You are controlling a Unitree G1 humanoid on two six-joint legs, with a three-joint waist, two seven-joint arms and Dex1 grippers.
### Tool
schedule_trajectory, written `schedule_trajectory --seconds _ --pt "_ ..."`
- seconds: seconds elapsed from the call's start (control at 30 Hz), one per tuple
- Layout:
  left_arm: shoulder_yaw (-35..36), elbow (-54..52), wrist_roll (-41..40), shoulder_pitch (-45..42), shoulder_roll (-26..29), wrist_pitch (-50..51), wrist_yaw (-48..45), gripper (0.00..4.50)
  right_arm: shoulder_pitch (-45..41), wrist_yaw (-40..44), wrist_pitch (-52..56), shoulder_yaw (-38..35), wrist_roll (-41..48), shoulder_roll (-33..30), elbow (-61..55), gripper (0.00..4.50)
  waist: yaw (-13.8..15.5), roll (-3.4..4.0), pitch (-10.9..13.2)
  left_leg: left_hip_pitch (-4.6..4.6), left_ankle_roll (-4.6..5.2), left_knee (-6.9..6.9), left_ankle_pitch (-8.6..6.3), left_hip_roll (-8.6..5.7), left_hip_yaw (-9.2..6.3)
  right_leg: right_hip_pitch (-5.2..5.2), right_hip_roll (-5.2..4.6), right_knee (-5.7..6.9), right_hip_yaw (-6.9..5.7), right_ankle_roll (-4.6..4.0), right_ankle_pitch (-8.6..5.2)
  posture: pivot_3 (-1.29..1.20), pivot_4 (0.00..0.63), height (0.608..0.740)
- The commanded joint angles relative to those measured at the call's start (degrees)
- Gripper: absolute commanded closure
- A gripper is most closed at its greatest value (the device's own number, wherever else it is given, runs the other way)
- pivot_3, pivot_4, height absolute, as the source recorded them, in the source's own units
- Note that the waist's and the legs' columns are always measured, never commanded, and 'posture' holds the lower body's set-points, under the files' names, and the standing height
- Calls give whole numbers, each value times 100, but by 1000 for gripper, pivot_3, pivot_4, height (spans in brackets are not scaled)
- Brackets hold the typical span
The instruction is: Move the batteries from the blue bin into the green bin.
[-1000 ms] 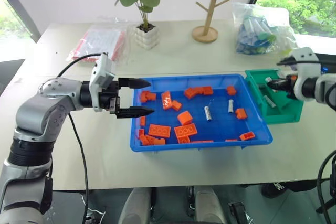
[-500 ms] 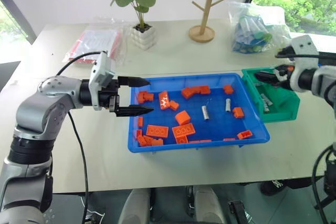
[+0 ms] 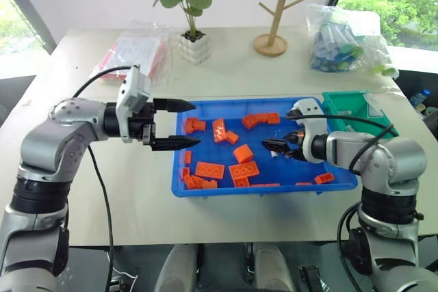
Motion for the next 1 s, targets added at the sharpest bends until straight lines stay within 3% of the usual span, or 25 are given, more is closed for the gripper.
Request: schedule_trajectory --seconds 0.03,0.17,0.4,0.57,0.77,0.9,1.0 --pt "161 -116 -89 -97 53 9 27 0 79 -104 -270 -32 -78 69 -27 500 -4 0 0 0 0 0 0 0 1 0 0 0 0 0 0 0 150 692" --pt "169 -104 -84 -118 54 8 59 0 433 -161 -495 205 -126 182 -8 500 -5 0 0 0 0 -1 0 0 3 0 3 1 0 0 0 0 150 692" --pt "134 -46 -27 -175 25 -39 89 0 511 -152 -640 301 -145 123 -19 3907 -35 -2 -2 8 0 0 0 1 1 5 3 2 0 0 0 0 150 692" --pt "110 -24 -1 -187 6 -77 87 0 -165 93 -417 -272 11 -392 149 3907 -30 0 0 6 0 2 0 1 1 4 2 3 0 0 0 0 150 692" --pt "82 24 20 -190 -9 -122 59 0 -1020 439 -914 -717 -151 -1773 1201 3907 16 0 0 3 1 -2 0 0 8 4 3 0 -2 2 -2 0 150 692" --pt "48 94 52 -210 -50 -181 26 0 -929 612 -1392 -725 -374 -2541 1939 3907 5 -1 1 -1 2 -4 -1 -3 20 4 -3 -7 -2 3 -2 0 150 692" --pt "14 134 76 -244 -114 -216 21 0 -634 699 -1530 -785 -375 -2682 2099 3907 -4 -1 1 0 2 -3 -1 -1 21 4 -1 -7 -1 2 -2 0 150 692"
